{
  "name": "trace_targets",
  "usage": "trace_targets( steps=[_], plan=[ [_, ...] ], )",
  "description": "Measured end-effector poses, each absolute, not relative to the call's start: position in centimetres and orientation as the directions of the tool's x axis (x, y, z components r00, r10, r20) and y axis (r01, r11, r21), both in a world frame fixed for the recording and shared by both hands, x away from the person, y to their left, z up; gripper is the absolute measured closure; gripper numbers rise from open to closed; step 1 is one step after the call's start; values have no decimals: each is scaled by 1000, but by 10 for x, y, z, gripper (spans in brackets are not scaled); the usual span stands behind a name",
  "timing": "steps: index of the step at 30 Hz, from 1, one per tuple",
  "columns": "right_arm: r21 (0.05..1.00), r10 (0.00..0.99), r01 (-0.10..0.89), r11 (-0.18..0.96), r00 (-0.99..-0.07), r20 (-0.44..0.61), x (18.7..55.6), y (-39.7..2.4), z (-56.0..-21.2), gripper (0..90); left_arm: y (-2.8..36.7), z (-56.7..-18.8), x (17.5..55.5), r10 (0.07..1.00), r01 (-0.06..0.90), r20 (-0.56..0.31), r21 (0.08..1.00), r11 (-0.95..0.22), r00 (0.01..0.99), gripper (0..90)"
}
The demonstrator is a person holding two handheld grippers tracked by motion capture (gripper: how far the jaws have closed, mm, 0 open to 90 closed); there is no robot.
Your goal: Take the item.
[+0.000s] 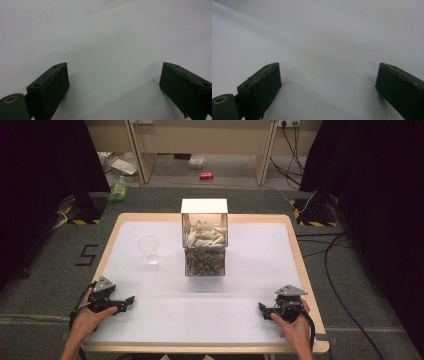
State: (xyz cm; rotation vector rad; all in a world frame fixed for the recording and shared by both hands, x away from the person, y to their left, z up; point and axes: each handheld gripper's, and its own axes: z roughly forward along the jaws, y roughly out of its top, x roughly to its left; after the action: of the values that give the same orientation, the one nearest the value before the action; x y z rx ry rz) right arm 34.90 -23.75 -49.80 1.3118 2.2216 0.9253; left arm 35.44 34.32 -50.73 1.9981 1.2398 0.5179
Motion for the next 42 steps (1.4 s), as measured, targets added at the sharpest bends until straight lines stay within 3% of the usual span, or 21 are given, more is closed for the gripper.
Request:
trace_targets(
  steps=[7, 9, 10, 14, 34, 42],
  plan=[
    [712, 877, 613, 342, -481, -6, 349, -237, -498, 69, 343, -507, 354, 889, 598, -30, 750, -283, 458, 86],
    [712, 877, 613, 342, -481, -7, 349, -237, -498, 69, 342, -506, 353, 885, 586, -17, 755, -293, 465, 108],
    [712, 877, 614, 341, -481, -6, 349, -237, -498, 69, 340, -505, 351, 880, 583, -25, 758, -293, 474, 169],
    [712, 877, 613, 341, -481, -6, 349, -237, -498, 69, 334, -499, 349, 872, 572, -54, 774, -271, 486, 165],
    [712, 877, 613, 342, -481, -7, 349, -237, -498, 69, 290, -416, 333, 747, 404, -143, 897, -180, 649, 280],
    [712, 877, 613, 342, -481, -7, 349, -237, -498, 69, 266, -388, 340, 690, 351, -112, 911, -216, 715, 324]
  ],
)
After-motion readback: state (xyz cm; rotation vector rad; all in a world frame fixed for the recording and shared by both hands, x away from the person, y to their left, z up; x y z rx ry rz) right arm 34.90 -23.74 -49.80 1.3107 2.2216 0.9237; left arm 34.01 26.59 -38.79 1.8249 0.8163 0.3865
